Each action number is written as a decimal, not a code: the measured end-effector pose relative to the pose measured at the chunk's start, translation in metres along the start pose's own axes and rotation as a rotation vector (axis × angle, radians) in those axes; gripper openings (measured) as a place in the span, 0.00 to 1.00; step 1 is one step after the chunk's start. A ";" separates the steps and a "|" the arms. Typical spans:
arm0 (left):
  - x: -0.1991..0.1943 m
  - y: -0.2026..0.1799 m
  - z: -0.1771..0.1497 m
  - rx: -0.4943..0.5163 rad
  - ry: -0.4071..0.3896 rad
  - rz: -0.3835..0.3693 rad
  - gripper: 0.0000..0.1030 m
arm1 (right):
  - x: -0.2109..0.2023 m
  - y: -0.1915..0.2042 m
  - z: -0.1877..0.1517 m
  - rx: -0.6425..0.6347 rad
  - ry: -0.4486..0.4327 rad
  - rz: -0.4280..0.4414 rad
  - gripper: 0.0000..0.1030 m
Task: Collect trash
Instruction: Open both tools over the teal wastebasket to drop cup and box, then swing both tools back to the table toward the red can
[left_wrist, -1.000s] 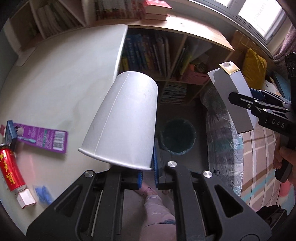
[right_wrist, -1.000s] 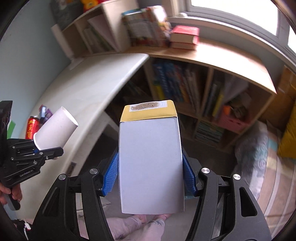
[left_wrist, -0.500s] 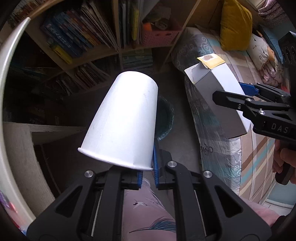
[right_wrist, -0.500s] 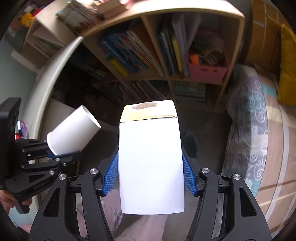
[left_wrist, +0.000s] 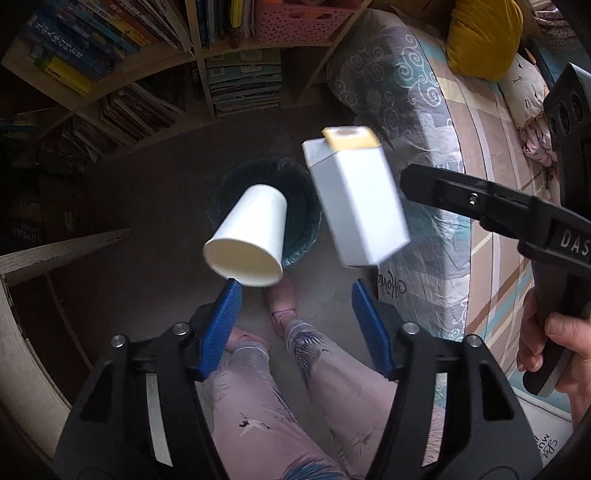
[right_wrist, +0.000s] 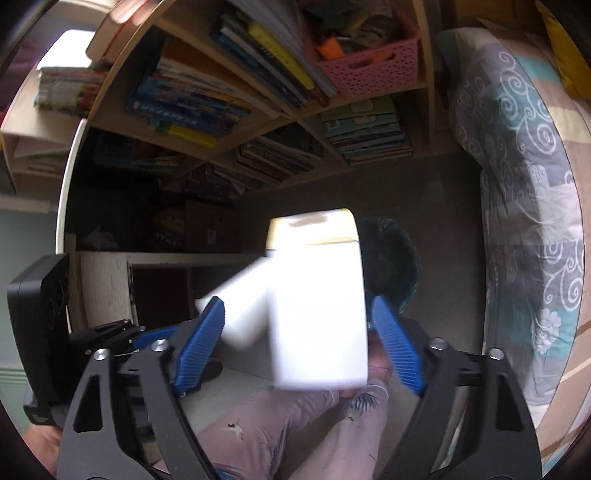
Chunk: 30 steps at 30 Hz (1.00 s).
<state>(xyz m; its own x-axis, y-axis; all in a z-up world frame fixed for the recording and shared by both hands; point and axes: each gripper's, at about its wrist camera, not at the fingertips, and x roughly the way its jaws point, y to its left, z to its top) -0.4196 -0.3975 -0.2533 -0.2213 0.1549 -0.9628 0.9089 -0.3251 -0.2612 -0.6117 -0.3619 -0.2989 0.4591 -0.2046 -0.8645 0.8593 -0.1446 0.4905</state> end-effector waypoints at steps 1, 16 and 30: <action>0.001 -0.001 0.001 0.008 0.004 0.005 0.59 | -0.001 -0.002 0.001 0.004 -0.001 0.002 0.82; -0.001 -0.001 0.000 0.014 -0.031 0.018 0.68 | -0.023 -0.013 0.008 0.001 -0.036 0.012 0.83; -0.019 0.005 -0.021 -0.016 -0.087 0.050 0.68 | -0.036 0.002 0.004 -0.065 -0.050 0.028 0.83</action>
<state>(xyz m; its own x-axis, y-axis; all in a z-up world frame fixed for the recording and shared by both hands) -0.4030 -0.3826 -0.2349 -0.2050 0.0574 -0.9771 0.9250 -0.3151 -0.2125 -0.6273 -0.3584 -0.2658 0.4726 -0.2555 -0.8434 0.8601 -0.0749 0.5046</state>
